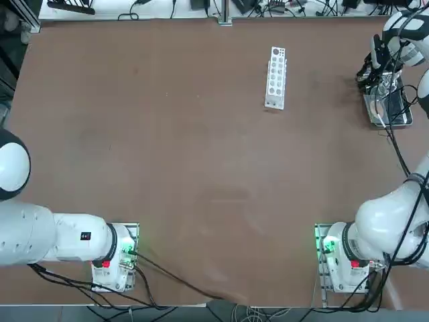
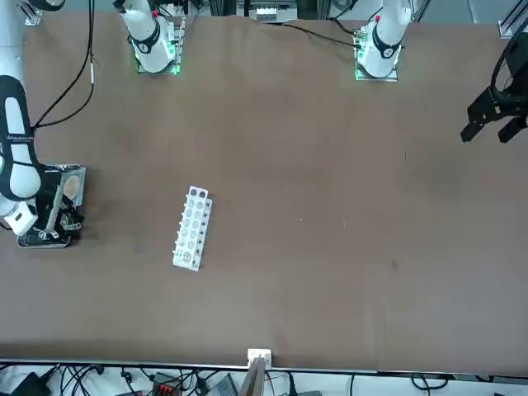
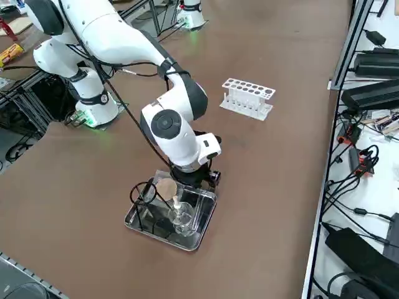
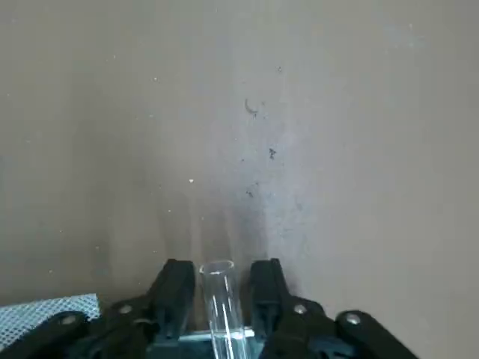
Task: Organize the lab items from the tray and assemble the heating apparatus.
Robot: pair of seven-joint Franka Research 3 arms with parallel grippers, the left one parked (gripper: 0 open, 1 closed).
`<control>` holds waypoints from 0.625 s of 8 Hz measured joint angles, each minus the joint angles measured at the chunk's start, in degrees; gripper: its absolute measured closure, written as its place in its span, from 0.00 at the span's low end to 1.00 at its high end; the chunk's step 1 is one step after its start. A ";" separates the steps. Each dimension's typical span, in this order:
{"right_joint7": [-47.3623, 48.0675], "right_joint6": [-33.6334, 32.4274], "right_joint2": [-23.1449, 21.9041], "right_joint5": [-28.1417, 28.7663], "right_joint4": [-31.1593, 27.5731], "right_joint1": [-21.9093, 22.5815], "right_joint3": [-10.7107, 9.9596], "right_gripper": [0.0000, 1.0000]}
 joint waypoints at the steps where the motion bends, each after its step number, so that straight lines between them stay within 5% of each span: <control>1: -0.04 0.00 0.04 -0.02 0.00 0.00 0.00 0.53; 5: -0.11 0.22 0.33 -0.04 0.00 0.02 0.01 0.62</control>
